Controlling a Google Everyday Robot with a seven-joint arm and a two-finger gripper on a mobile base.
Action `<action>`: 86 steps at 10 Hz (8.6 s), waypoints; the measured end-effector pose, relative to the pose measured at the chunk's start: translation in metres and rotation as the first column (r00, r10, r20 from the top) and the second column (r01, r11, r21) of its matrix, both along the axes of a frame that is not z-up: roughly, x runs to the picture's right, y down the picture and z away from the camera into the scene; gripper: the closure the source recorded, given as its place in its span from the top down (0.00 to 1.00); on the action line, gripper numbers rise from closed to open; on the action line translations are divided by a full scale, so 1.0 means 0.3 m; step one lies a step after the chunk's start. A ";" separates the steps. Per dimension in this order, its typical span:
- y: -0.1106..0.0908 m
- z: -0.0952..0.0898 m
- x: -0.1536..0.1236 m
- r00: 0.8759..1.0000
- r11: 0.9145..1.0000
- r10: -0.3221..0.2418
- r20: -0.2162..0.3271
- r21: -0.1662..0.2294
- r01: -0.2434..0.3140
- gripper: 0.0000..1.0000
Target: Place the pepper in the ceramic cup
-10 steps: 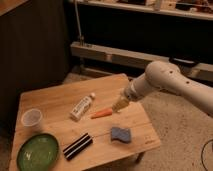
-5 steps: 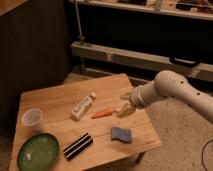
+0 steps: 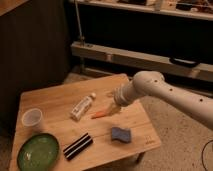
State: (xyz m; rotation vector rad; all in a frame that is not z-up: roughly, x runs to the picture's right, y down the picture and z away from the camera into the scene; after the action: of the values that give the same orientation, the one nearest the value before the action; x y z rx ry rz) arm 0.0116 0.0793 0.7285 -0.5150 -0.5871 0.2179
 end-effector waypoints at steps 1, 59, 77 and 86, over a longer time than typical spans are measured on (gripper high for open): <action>0.022 0.034 -0.010 0.999 0.999 -0.033 0.029 0.010 0.032 0.64; -0.113 -0.426 -1.216 0.558 0.935 -0.051 0.829 -0.157 0.318 0.10; 0.034 -0.360 -1.439 0.475 0.937 0.008 0.880 -0.173 0.304 0.10; -0.020 -0.295 -1.376 0.458 0.910 0.116 0.881 -0.279 0.307 0.10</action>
State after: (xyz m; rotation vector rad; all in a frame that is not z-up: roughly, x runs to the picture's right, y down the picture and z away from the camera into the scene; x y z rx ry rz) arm -0.4012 0.0734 0.6400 -1.0952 -1.5879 -0.0855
